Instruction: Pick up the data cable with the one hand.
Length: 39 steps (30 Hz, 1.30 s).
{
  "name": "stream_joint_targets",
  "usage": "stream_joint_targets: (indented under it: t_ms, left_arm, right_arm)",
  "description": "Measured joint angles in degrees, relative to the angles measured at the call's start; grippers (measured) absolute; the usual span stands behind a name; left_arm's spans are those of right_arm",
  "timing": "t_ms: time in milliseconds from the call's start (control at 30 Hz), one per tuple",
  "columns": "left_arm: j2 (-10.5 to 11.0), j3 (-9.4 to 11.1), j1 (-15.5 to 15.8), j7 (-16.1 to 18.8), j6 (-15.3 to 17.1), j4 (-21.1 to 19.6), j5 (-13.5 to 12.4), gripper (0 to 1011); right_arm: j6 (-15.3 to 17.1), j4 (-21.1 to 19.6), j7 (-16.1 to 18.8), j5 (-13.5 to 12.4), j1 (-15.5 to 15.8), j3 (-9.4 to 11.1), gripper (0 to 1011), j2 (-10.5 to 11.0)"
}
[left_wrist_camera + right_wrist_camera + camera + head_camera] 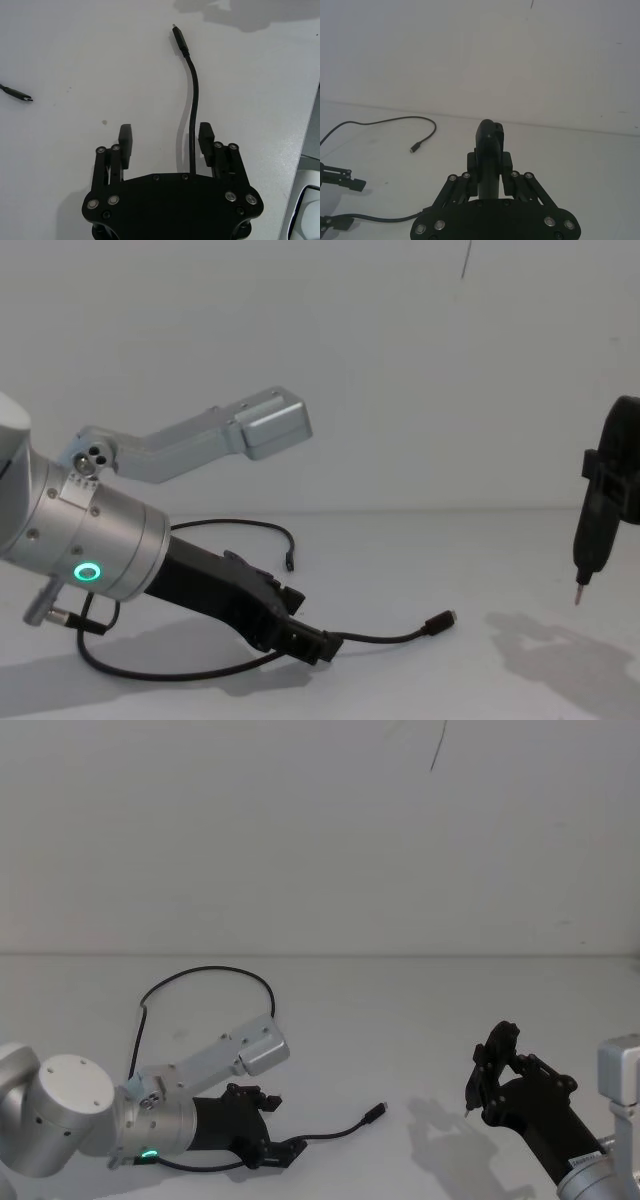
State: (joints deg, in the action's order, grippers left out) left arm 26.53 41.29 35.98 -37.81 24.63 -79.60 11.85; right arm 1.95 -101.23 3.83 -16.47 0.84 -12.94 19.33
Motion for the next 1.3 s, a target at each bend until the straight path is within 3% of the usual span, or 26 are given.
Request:
stream_joint_targets:
  t_ms: [100,500,767,967,1300]
  left_arm:
    - [-0.04,0.02,0.02,0.03,0.09,0.04,-0.05,694]
    - [-0.16,0.09,0.08,0.11,0.40,0.13,-0.18,271]
    - [-0.16,0.10,0.09,0.13,0.40,0.14,-0.31,58]
    - [0.27,0.08,-0.25,0.11,-1.52,-0.28,-0.91,49]
    - [1.75,-0.23,-1.17,0.17,-8.94,-1.53,-2.74,49]
  right_arm:
    - [0.00,0.00,0.00,0.00,0.00,0.00,263,0.00]
    - [0.00,0.00,0.00,0.00,0.00,0.00,263,0.00]
    - [0.00,0.00,0.01,0.01,0.00,0.00,263,0.00]
    - [-0.18,0.00,0.37,0.24,-0.42,0.13,263,0.09]
    - [-0.91,0.28,2.70,0.01,-2.39,0.66,263,0.56]
